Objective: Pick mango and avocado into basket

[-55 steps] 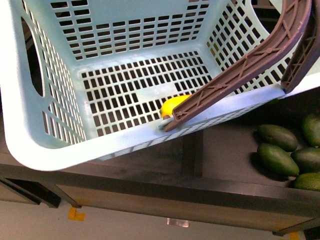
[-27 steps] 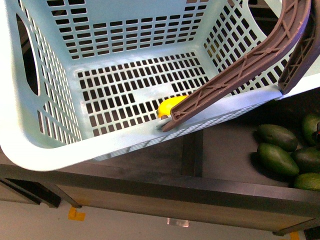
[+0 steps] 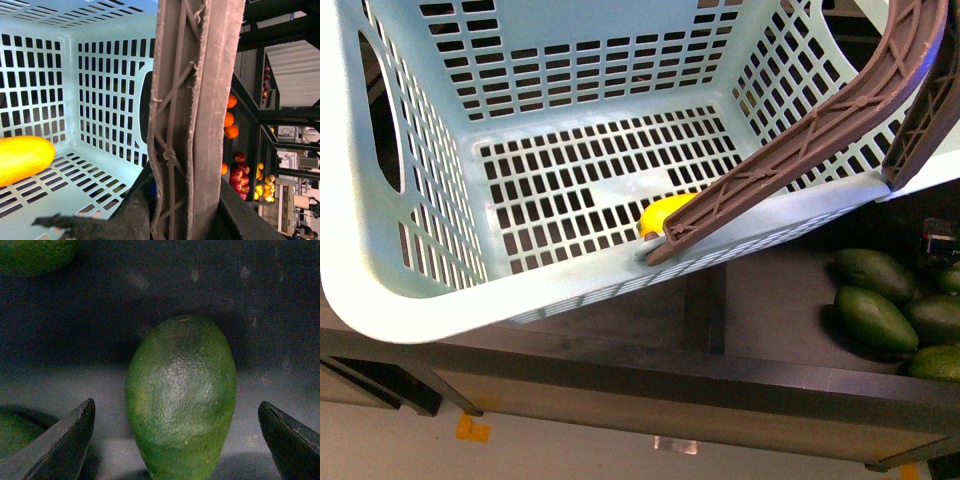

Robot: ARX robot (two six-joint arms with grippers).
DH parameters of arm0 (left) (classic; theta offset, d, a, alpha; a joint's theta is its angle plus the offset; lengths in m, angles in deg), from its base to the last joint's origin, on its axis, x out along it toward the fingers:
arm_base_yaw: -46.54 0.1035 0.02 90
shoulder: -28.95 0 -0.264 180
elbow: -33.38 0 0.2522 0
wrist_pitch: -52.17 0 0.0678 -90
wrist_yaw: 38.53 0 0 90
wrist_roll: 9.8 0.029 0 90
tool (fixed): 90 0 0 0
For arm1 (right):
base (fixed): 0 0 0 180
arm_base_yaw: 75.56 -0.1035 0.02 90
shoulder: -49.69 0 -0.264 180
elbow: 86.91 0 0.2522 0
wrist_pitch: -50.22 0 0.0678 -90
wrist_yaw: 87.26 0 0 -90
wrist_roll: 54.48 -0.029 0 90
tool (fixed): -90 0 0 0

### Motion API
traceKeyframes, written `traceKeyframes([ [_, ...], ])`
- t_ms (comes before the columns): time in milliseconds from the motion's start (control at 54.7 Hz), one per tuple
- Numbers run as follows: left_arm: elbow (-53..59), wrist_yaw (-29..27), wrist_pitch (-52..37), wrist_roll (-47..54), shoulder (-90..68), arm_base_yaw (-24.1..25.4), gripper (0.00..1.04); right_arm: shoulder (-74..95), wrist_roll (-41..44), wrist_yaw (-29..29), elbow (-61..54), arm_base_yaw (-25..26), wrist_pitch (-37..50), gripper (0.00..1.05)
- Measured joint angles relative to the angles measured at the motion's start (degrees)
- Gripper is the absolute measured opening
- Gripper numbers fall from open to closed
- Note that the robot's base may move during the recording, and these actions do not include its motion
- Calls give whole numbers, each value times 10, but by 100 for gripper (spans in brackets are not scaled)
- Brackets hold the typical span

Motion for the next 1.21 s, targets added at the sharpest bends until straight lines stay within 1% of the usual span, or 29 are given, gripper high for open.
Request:
traceKeyframes([
  [365, 0, 0, 0, 0, 0, 0, 19, 44, -12, -9, 51, -9, -25, 96],
  [402, 0, 0, 0, 0, 0, 0, 19, 44, -14, -10, 54, -10, -26, 89],
  [530, 0, 0, 0, 0, 0, 0, 19, 47, -19, -10, 54, -12, -25, 73],
  [585, 0, 0, 0, 0, 0, 0, 19, 47, -22, -7, 52, -12, -25, 65],
  [639, 0, 0, 0, 0, 0, 0, 19, 47, -23, -5, 49, -12, -22, 59],
  [713, 0, 0, 0, 0, 0, 0, 19, 44, -24, -1, 41, -11, -15, 57],
  [950, 0, 0, 0, 0, 0, 0, 19, -32, -27, 50, -63, -7, 53, 56],
  [1060, 0, 1, 0, 0, 0, 0, 19, -111, -27, 91, -136, -3, 100, 56],
  [1206, 0, 0, 0, 0, 0, 0, 19, -224, -26, 130, -234, 6, 153, 56],
])
